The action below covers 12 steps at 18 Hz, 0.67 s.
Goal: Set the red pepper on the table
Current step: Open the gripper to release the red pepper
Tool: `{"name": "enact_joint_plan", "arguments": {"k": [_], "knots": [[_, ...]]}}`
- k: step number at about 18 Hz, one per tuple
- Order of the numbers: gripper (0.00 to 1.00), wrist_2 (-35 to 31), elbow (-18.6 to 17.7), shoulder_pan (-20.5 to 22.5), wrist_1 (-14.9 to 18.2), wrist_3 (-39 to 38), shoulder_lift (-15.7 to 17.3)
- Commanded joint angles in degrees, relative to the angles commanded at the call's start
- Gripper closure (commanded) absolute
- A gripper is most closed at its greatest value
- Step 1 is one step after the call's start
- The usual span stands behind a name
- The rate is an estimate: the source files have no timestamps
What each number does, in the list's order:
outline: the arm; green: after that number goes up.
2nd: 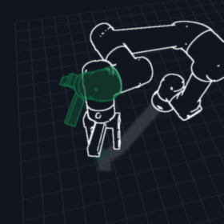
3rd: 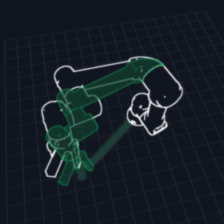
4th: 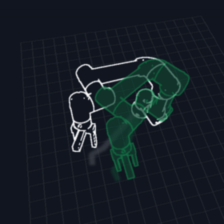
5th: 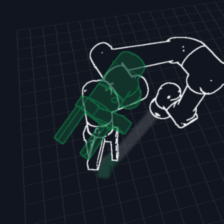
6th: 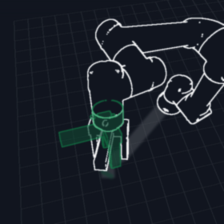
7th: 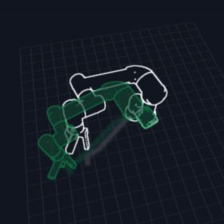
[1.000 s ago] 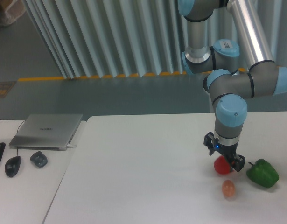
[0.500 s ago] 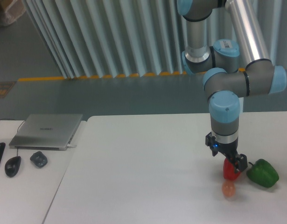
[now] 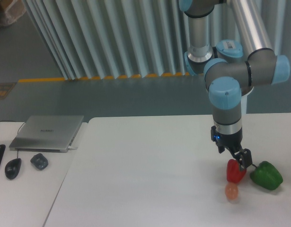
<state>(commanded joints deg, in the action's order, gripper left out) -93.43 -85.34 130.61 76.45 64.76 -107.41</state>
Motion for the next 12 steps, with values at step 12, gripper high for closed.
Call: {"name": "enact_joint_plan", "arguments": {"k": [12], "knots": [[0.00,0.1,-0.4,0.2,3.9,6.5,2.9]]}}
